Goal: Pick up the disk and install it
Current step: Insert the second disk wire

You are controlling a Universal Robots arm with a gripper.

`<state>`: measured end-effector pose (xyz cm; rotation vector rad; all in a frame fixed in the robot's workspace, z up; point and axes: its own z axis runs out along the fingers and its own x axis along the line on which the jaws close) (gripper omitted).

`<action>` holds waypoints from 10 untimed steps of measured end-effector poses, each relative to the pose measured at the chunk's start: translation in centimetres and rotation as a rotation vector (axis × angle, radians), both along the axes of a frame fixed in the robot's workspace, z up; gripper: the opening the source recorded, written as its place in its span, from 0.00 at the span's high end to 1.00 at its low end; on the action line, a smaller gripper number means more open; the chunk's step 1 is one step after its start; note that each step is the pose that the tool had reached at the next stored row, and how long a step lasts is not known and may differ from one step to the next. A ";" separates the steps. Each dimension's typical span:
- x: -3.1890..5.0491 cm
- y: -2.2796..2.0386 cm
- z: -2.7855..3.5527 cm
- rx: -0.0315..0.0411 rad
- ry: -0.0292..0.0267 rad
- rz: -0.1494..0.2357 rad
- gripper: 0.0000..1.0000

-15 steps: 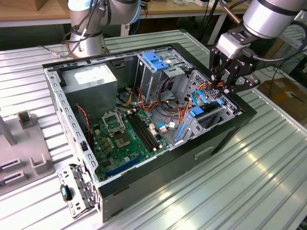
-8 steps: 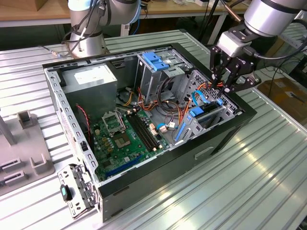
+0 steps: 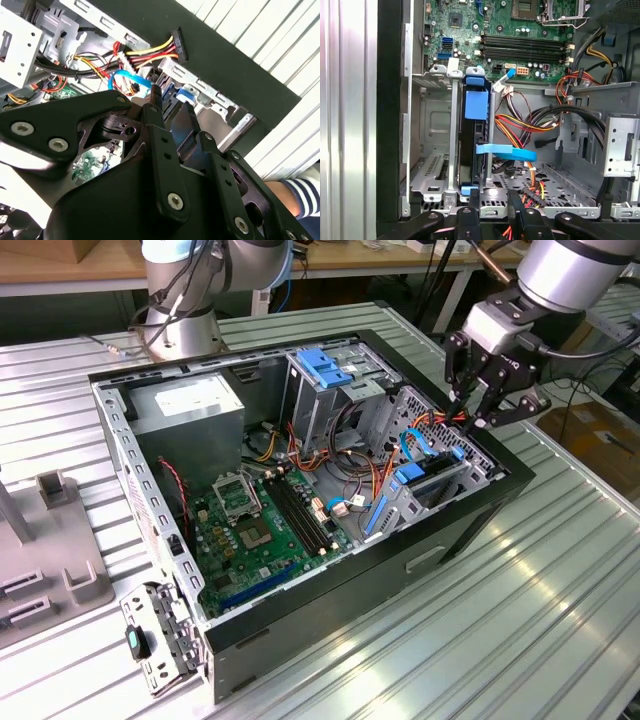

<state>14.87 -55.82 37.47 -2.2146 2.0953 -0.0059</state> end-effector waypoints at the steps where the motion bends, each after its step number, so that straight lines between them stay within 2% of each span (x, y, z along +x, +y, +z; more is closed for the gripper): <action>1: 0.27 0.01 -0.02 0.0000 0.0000 0.010 0.64; 4: 0.51 0.05 -0.04 0.0001 0.0000 0.033 0.64; 10: 0.52 0.05 -0.04 0.0001 0.0000 0.035 0.64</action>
